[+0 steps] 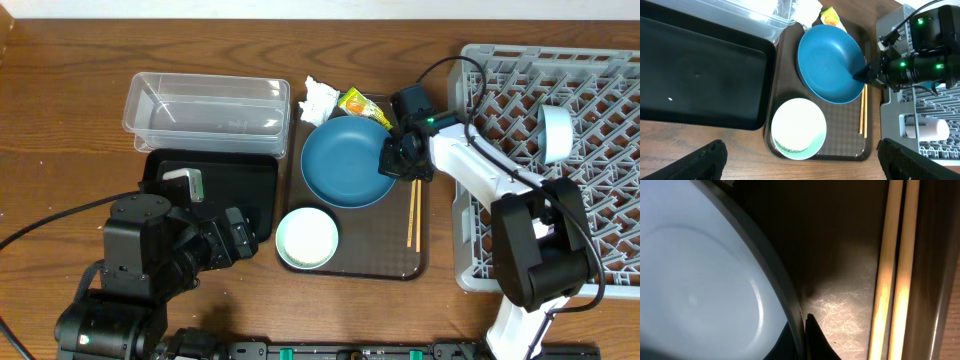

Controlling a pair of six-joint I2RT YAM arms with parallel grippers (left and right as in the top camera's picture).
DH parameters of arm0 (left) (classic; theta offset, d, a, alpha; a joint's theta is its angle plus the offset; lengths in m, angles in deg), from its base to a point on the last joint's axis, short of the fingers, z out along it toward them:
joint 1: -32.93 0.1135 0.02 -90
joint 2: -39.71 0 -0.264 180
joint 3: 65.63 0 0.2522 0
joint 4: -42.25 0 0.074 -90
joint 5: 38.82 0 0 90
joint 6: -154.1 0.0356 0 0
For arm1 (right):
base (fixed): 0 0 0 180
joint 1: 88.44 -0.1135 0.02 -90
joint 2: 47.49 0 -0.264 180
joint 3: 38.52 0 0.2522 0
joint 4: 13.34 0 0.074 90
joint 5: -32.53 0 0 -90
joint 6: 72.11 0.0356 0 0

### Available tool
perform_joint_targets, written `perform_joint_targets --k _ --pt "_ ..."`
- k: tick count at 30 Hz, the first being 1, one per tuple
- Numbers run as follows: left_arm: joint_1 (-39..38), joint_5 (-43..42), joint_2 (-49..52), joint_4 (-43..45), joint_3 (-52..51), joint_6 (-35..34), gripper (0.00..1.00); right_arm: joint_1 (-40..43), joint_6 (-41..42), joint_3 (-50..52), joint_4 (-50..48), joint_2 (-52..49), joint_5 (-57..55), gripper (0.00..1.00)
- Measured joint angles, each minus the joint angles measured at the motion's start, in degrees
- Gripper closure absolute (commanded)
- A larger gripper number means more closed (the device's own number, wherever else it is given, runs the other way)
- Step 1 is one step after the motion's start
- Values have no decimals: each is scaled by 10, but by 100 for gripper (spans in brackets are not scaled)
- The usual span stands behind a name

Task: Sort waste into correct bins and load items into the dishwasher rack
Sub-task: 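Move right gripper back and grasp the edge of the teal plate, then lift the teal plate into the dish rack and stand it upright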

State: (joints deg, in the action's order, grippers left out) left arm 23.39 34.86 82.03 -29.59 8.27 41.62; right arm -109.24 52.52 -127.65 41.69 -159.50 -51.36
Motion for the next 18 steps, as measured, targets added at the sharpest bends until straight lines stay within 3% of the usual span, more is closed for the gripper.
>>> perform_joint_targets --k 5,10,14,18 --pt "0 0 0 0 0 0 2 31 1 3 20 46 -10 99" --pt "0 0 0 0 0 0 2 81 -37 5 52 189 -81 99" --pt "0 0 0 0 0 0 2 94 -61 4 68 329 -268 99" --pt "0 0 0 0 0 0 2 99 -71 4 68 408 -517 99"
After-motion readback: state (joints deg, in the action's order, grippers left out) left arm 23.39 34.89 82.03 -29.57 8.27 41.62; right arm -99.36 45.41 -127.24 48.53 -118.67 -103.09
